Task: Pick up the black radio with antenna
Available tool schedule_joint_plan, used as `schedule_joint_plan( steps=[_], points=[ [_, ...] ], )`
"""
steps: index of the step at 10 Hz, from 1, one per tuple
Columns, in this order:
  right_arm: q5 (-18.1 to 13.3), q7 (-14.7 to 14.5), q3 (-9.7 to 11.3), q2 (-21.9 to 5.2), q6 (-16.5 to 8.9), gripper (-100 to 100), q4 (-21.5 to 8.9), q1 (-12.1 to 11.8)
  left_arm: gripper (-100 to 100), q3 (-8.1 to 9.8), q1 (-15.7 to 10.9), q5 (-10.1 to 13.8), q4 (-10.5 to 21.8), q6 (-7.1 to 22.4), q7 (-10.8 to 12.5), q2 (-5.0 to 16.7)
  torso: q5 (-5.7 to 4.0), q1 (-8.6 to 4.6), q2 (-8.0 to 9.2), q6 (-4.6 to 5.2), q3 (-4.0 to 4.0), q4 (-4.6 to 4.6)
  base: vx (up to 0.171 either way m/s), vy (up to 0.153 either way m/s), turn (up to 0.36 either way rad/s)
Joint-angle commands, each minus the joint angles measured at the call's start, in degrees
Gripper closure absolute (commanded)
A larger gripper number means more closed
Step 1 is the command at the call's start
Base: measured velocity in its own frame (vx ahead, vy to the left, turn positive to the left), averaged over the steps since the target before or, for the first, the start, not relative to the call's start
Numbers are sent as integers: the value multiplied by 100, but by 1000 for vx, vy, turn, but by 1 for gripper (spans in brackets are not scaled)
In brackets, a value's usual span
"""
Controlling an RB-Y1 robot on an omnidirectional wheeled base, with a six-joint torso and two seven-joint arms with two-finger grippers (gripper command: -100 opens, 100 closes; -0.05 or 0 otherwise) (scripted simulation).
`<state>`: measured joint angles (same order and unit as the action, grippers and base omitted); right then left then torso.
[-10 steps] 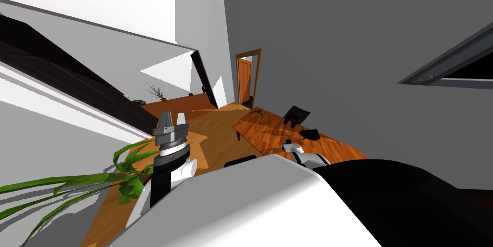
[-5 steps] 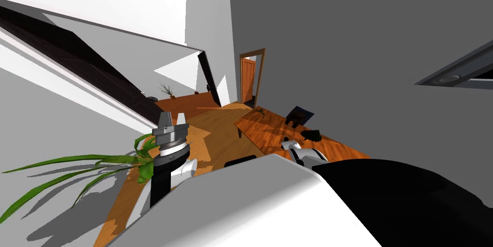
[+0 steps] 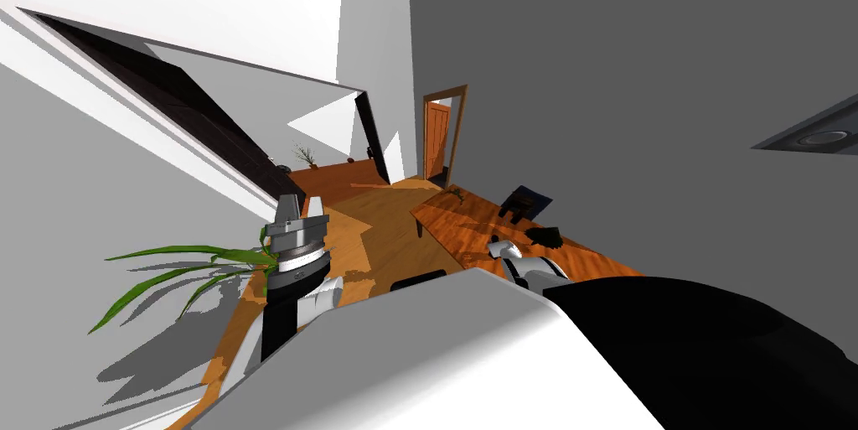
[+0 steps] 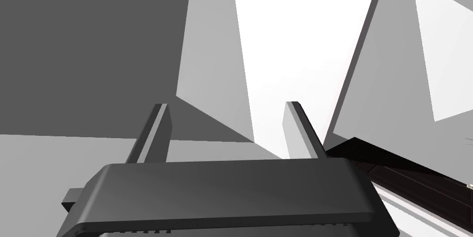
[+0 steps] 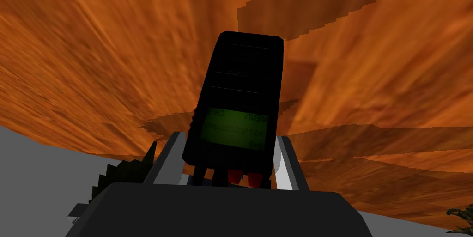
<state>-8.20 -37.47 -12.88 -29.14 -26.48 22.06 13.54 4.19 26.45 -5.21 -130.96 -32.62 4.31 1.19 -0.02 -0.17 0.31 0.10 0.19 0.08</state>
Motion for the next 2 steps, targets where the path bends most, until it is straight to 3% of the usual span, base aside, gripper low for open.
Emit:
schedule_joint_plan(
  steps=[1, 2],
  points=[
    [0, 0, 0, 0, 0, 100, 0, 0, 0, 0, 0, 0, 0, 0, 0, 0, 0, 0, 0, 0, 0, 0, -49, -7, 30],
    [-8, 36, 11, 0, -12, 0, -11, 11, 0, 0, 1, 0, 0, 0, 0, 0, 0, -1, -15, 6, -8, -3, -9, -1, -7]
  ],
)
